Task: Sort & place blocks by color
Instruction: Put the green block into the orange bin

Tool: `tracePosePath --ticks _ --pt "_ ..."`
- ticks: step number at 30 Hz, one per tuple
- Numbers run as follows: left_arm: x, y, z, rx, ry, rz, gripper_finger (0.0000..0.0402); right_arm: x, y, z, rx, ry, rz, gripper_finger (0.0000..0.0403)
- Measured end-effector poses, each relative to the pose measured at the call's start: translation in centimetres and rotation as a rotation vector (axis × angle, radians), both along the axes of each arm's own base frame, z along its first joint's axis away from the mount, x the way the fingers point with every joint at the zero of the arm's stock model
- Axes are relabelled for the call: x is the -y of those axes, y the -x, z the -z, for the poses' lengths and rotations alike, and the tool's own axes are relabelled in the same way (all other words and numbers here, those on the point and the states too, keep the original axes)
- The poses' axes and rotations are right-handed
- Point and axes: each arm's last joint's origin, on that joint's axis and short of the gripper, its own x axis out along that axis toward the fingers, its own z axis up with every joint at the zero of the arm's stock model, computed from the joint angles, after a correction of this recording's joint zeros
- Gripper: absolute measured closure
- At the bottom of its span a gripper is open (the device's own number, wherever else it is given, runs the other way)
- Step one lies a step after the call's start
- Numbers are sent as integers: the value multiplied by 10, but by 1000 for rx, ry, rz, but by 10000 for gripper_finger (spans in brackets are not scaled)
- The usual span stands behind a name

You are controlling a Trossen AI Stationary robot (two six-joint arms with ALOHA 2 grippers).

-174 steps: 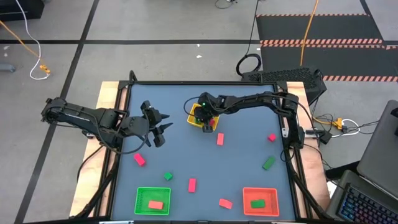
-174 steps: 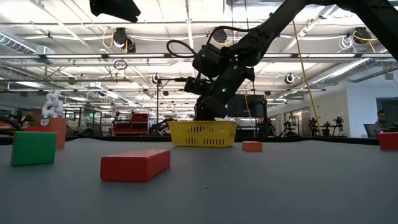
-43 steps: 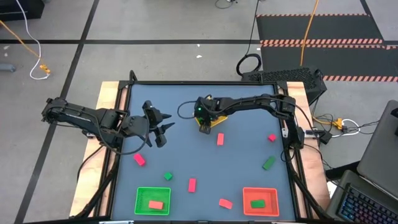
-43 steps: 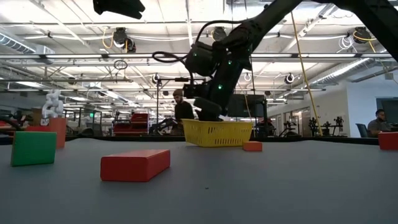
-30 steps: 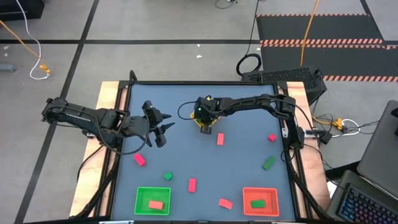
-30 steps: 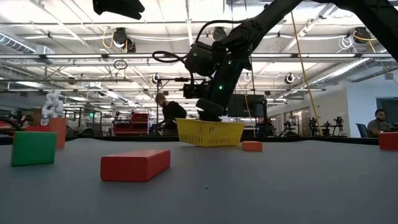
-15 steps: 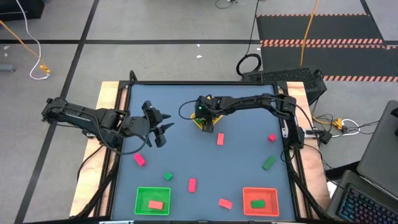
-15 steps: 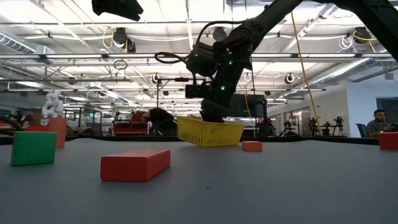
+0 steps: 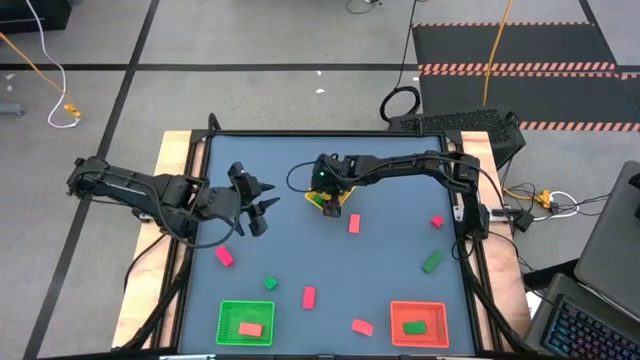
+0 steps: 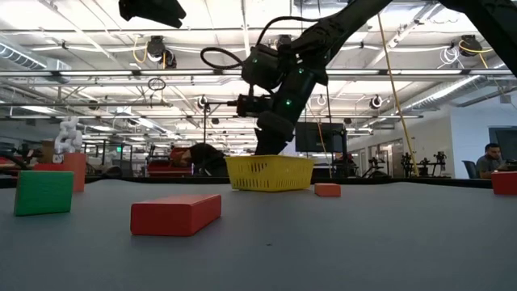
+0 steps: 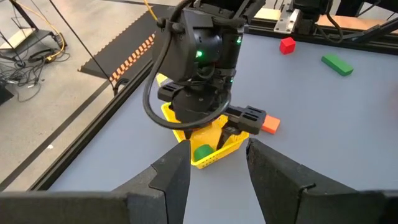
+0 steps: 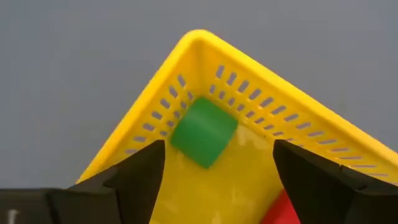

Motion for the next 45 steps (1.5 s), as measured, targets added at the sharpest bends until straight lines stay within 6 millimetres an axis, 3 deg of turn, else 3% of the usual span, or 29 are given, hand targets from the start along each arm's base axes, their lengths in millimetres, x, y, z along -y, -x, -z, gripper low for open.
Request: tracePosePath --ticks 7,16,24,30,37,45 --pt "0 0 0 1 0 0 243 -2 -6 2 53 -89 68 116" --pt "0 0 0 3 5 -4 243 -2 -13 34 -6 -78 130 117" --pt "0 0 0 1 2 -1 243 -2 -11 25 10 -53 119 120" --pt "0 0 0 2 2 -1 243 -3 -7 25 -28 -52 120 169" --pt "0 0 0 2 3 -2 243 -4 -4 27 -75 -8 104 282" --pt "0 0 0 2 4 -3 243 -6 2 17 -101 4 68 281"
